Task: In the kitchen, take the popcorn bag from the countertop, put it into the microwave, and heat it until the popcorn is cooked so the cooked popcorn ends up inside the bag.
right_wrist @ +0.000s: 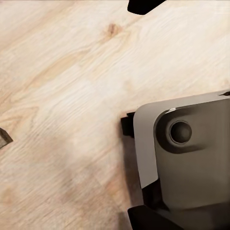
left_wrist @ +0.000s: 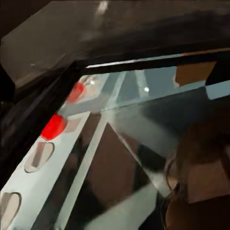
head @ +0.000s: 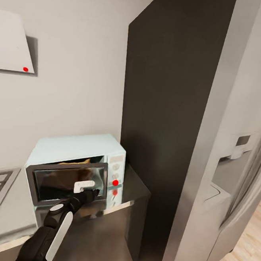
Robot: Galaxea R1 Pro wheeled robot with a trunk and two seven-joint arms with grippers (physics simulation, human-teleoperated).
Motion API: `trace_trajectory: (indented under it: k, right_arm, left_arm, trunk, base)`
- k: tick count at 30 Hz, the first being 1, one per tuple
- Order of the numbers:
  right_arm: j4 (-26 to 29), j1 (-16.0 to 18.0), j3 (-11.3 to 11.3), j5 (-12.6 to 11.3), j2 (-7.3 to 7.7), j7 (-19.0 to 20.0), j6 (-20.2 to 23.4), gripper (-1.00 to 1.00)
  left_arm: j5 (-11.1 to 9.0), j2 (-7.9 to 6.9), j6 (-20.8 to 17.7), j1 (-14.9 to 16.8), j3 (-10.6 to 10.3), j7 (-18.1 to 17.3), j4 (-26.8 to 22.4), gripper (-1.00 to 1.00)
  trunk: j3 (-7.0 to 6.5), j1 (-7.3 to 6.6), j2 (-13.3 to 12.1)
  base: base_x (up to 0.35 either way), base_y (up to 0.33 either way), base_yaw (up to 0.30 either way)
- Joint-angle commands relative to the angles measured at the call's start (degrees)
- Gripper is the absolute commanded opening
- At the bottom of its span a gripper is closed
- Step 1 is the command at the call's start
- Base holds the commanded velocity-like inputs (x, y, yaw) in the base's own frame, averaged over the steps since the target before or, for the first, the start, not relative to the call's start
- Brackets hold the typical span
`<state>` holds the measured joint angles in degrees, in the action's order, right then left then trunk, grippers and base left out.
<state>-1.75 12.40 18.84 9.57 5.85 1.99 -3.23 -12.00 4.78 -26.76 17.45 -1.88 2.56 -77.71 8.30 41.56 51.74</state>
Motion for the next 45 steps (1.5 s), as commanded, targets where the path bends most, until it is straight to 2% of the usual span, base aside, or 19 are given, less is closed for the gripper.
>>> trace_trajectory:
  k: [1, 16, 22, 39, 41, 42, 43, 44, 45]
  right_arm:
    - [-0.19, 0.08, 0.49, 0.53, 0.04, 0.12, -0.36, 1.00]
    - [-0.19, 0.08, 0.49, 0.53, 0.09, 0.10, -0.37, 1.00]
    - [-0.19, 0.08, 0.49, 0.53, 0.14, 0.12, -0.37, 1.00]
    - [-0.19, 0.08, 0.26, 0.59, 0.06, 0.12, -0.33, 1.00]
    - [-0.10, 0.09, 0.00, 0.68, 0.46, 0.12, -0.13, 1.00]
    - [-0.02, 0.09, -0.10, 2.61, 0.63, 0.04, -0.04, 1.00]
    - [-0.01, 0.10, -0.11, 4.91, 0.65, 0.04, -0.03, 1.00]
    - [-0.01, 0.09, -0.12, 7.58, 0.65, 0.03, -0.06, 1.00]
    - [-0.01, 0.08, -0.12, 8.90, 0.65, 0.03, -0.07, 1.00]
  left_arm:
    - [-0.66, -0.02, -0.26, 0.04, 0.01, 0.25, -0.07, 1.00]
    - [-0.68, -0.03, -0.23, 0.04, 0.11, 0.12, -0.15, 1.00]
    - [-0.75, 0.05, -0.49, 0.04, 0.13, -0.02, -1.98, 1.00]
    - [-0.78, 0.14, -0.49, 0.04, 0.12, -0.01, -1.88, 1.00]
    - [-1.38, 0.49, -0.53, 0.04, 0.12, -0.09, -0.52, 1.00]
    - [-1.56, 1.09, -0.71, 0.04, 0.44, -0.05, 3.78, 1.00]
    - [-2.26, 1.22, -0.92, 0.04, 0.51, -0.08, 4.67, 1.00]
    - [-4.19, 1.26, -1.03, -0.04, 0.51, -0.09, 5.98, 1.00]
    - [-5.56, 1.27, -1.09, -0.07, 0.50, -0.06, 6.76, 1.00]
  trunk:
    - [0.08, 0.04, 0.06]
    - [0.08, 0.04, 0.06]
    - [0.08, 0.04, 0.06]
    - [0.08, 0.04, 0.06]
    - [0.08, 0.04, 0.06]
    - [0.08, 0.04, 0.06]
    - [0.08, 0.04, 0.06]
    - [0.08, 0.04, 0.06]
    - [0.08, 0.04, 0.06]
  base:
    - [0.290, 0.000, 0.000]
    - [0.233, 0.000, 0.000]
    - [-0.300, 0.000, 0.000]
    - [-0.346, 0.000, 0.000]
    - [-0.346, 0.000, 0.000]
    - [-0.346, 0.000, 0.000]
    - [-0.346, 0.000, 0.000]
    - [-0.346, 0.000, 0.000]
    - [-0.346, 0.000, 0.000]
